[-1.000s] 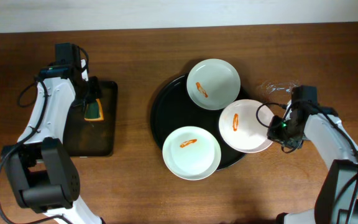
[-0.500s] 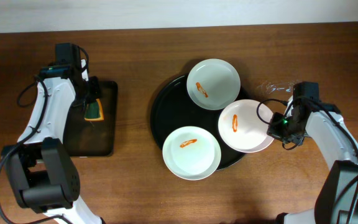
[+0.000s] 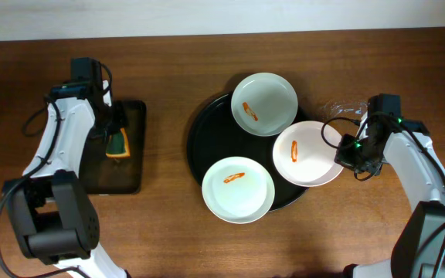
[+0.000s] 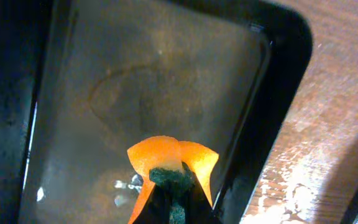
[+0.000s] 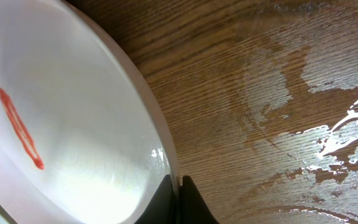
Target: Clean dirty plates on tray and stack at the side
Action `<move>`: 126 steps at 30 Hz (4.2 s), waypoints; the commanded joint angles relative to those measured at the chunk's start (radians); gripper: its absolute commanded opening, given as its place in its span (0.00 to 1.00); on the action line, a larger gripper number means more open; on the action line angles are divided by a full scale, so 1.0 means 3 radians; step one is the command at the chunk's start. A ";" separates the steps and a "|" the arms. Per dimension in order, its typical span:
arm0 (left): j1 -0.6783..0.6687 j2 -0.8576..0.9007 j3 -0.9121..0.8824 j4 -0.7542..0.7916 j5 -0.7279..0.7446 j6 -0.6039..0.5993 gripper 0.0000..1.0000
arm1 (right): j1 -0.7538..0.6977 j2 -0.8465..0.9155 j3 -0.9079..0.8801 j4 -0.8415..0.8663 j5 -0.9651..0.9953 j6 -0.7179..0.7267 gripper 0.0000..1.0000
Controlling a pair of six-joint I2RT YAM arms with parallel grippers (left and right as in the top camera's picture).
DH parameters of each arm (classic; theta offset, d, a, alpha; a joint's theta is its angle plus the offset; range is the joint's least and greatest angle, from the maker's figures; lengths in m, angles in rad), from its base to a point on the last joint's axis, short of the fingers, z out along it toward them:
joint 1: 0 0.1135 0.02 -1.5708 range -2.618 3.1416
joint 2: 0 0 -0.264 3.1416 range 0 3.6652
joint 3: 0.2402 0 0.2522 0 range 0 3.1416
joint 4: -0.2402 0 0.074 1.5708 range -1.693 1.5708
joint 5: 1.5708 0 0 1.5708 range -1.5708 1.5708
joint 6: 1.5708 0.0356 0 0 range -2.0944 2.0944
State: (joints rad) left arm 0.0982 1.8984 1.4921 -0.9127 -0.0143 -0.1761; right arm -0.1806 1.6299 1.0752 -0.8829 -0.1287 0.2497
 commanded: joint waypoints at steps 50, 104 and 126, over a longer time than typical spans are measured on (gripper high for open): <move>0.0029 -0.0511 -0.0582 0.0443 0.0062 0.0117 0.00 | 0.0083 -0.0048 0.0298 -0.0214 0.0015 -0.0198 0.04; -0.0818 -0.0493 -0.0571 0.1603 0.2583 -0.0730 0.00 | 0.0689 -0.0051 0.0702 -0.0390 0.0281 0.0027 0.04; -0.2700 -0.0023 -0.0571 0.2546 0.1222 -0.1363 0.00 | 0.0529 -0.0051 0.0702 -0.0800 0.0649 0.0409 0.04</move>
State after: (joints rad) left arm -0.7006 1.8553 1.3075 -0.1692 0.3656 -0.5591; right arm -0.0086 1.6299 1.2663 -1.1103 0.0395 0.3561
